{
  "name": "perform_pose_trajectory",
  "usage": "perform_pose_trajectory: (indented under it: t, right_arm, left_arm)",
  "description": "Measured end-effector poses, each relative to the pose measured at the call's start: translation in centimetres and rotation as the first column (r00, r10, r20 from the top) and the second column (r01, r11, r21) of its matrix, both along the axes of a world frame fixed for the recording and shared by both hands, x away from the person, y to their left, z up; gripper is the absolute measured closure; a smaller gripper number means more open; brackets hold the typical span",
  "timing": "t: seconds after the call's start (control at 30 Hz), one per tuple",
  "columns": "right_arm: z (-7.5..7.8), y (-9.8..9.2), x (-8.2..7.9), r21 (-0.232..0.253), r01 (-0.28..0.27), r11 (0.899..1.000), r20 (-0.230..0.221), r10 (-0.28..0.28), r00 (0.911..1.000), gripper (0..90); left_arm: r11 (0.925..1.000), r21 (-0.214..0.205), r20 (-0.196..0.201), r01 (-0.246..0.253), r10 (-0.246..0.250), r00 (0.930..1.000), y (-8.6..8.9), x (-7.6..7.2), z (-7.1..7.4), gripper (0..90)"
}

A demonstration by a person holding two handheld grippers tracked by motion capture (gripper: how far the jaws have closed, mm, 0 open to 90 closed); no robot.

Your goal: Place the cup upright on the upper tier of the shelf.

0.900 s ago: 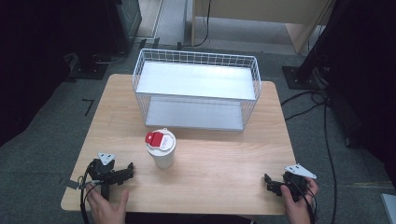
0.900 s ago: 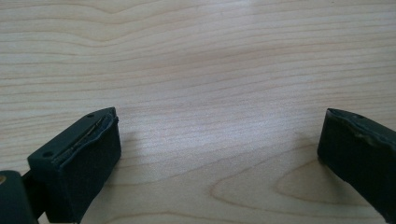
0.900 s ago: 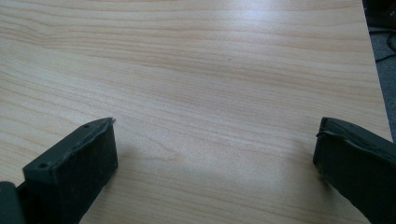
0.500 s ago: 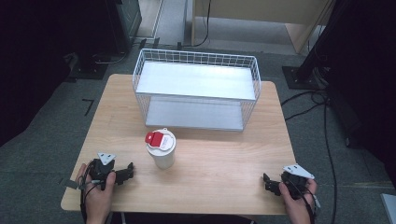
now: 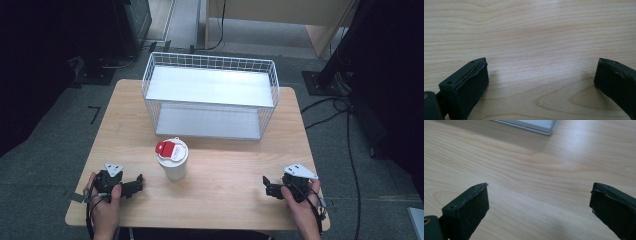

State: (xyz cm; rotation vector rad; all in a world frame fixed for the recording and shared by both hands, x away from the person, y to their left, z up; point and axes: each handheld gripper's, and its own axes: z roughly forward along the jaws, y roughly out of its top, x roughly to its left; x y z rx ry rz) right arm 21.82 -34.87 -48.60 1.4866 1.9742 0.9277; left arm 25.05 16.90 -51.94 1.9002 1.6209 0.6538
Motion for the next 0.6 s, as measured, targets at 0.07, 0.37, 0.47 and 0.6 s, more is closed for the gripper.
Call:
perform_pose_trajectory:
  t: [0.07,0.37,0.47,0.6]
  right_arm:
    - [0.2,0.9,0.4,-0.001,-0.012,1.000,0.004,0.012,0.9999,2.2]
    - [1.3,3.8,1.3,0.036,-0.061,0.997,0.040,0.060,0.9974,2.2]
    - [1.6,4.6,1.5,0.046,-0.075,0.996,0.046,0.073,0.9963,2.1]
    - [1.9,5.6,1.9,0.057,-0.098,0.994,0.056,0.095,0.9939,2.1]
  left_arm:
    - [1.0000,0.000,0.000,0.000,0.000,1.0000,0.0,0.0,0.0,0.0]
    - [1.0000,0.000,0.000,0.000,0.000,1.0000,0.0,0.0,0.0,0.0]
    - [1.0000,-0.001,0.000,-0.001,0.001,1.0000,0.0,0.0,0.0,0.0]
    - [1.0000,-0.001,0.000,-0.001,0.001,1.0000,0.0,0.0,0.0,0.0]
